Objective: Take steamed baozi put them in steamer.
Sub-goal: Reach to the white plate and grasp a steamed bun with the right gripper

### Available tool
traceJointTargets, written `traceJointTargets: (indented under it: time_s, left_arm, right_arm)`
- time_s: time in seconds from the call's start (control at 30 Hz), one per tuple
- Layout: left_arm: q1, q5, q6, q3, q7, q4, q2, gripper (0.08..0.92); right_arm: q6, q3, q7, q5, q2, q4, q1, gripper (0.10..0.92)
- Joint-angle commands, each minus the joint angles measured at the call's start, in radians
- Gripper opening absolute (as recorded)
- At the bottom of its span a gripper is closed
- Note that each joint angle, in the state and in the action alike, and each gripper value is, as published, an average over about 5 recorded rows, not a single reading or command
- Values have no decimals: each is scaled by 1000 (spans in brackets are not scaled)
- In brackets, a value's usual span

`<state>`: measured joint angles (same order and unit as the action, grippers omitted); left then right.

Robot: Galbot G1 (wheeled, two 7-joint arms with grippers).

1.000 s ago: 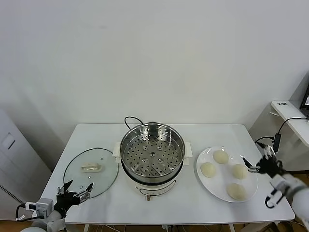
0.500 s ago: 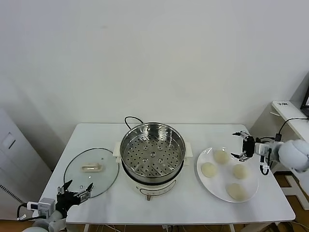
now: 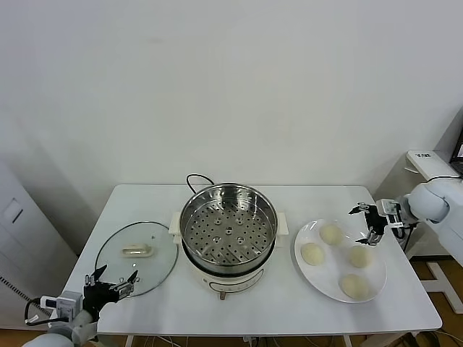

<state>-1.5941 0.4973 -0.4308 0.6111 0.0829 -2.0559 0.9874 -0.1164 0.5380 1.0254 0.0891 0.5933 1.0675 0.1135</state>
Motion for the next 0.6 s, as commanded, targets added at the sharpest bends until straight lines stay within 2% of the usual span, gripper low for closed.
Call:
traceJointTargets:
  time_s: [0.03,0.6]
  left_arm:
    - [5,-5,-7,-2,-1,1,0,823]
    - [4,-2,-11,-2,-2,-5,1,823]
  right_arm:
    - [-59,135,37,20,149,-181,-123,823]
    - [-88,119,37,157,276,-298,-90,803]
